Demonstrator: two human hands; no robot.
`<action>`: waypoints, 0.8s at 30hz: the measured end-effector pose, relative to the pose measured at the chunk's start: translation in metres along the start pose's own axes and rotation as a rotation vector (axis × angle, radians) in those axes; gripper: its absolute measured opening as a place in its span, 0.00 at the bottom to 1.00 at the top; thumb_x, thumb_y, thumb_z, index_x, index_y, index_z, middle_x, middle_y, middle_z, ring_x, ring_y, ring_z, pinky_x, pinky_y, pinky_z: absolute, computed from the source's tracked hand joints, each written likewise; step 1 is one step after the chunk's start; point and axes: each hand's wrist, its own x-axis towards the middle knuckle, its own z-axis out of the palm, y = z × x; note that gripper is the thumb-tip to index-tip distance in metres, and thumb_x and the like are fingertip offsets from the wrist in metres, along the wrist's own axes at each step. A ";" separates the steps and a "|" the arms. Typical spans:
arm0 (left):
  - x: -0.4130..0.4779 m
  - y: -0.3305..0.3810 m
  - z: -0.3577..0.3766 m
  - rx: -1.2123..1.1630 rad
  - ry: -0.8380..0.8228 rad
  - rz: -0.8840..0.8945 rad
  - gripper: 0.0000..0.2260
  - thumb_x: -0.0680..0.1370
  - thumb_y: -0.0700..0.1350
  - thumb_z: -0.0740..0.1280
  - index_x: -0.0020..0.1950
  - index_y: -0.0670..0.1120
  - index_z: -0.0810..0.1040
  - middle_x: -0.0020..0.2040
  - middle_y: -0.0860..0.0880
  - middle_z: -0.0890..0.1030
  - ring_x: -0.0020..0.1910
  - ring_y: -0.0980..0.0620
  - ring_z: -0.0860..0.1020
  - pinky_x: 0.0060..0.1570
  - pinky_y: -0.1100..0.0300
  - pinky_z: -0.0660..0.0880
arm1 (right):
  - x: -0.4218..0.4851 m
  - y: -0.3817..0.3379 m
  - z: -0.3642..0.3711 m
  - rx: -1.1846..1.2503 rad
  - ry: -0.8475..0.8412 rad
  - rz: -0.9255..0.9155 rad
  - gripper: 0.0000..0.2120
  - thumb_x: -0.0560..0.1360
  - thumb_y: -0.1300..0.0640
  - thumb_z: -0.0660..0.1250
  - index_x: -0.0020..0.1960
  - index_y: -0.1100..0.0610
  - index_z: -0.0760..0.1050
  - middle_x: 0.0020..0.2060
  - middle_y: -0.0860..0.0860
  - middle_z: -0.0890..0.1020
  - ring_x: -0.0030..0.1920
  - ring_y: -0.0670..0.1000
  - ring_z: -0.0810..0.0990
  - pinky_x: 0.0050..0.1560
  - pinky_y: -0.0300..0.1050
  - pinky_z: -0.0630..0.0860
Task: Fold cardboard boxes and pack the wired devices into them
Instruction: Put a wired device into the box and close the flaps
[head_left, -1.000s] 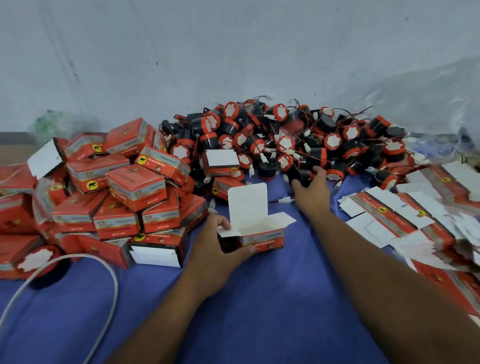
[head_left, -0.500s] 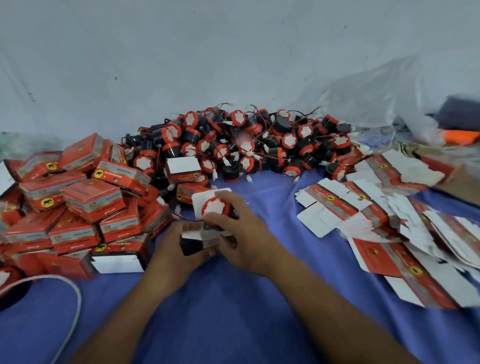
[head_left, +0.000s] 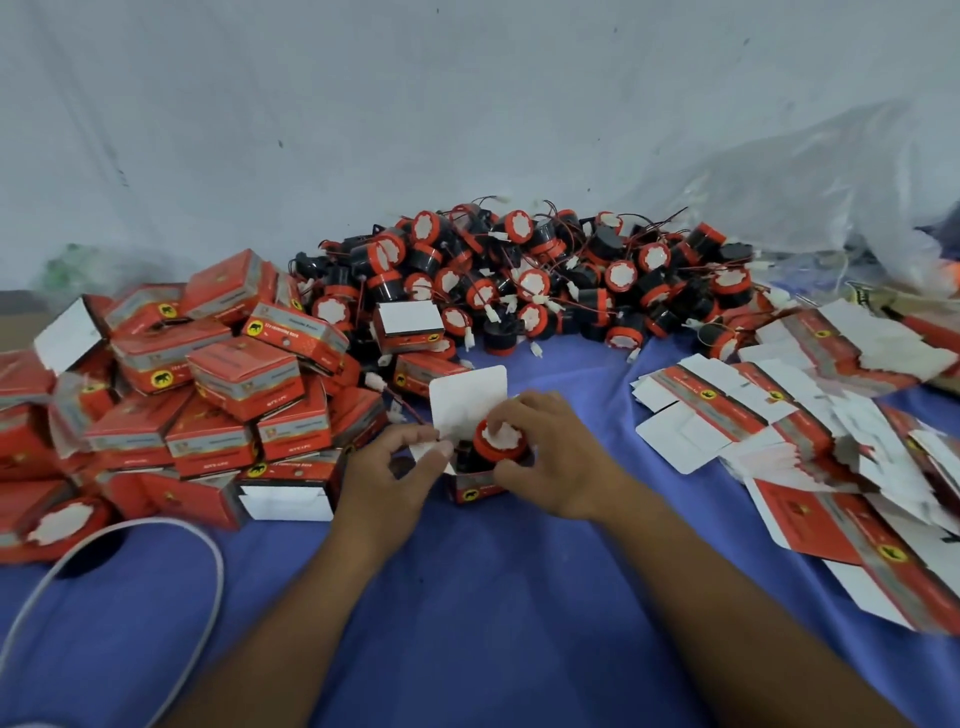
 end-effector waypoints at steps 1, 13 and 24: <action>0.001 0.001 0.000 0.020 0.064 0.019 0.05 0.75 0.49 0.74 0.50 0.53 0.82 0.49 0.60 0.83 0.51 0.62 0.80 0.54 0.57 0.78 | 0.002 0.000 -0.001 -0.028 -0.020 0.002 0.20 0.65 0.43 0.59 0.52 0.51 0.76 0.45 0.49 0.76 0.47 0.55 0.72 0.56 0.48 0.68; -0.002 0.006 0.004 0.502 0.036 0.525 0.08 0.76 0.40 0.67 0.49 0.43 0.85 0.44 0.49 0.83 0.46 0.53 0.76 0.51 0.64 0.69 | -0.009 -0.013 0.010 -0.254 -0.044 -0.048 0.18 0.78 0.36 0.61 0.57 0.45 0.81 0.52 0.49 0.76 0.56 0.55 0.70 0.59 0.53 0.64; 0.000 0.011 0.005 0.376 -0.097 0.229 0.04 0.74 0.38 0.73 0.45 0.45 0.87 0.49 0.52 0.73 0.52 0.55 0.70 0.52 0.75 0.64 | -0.010 -0.019 0.008 0.180 0.255 0.095 0.08 0.80 0.58 0.67 0.59 0.59 0.78 0.46 0.49 0.82 0.43 0.49 0.78 0.45 0.42 0.73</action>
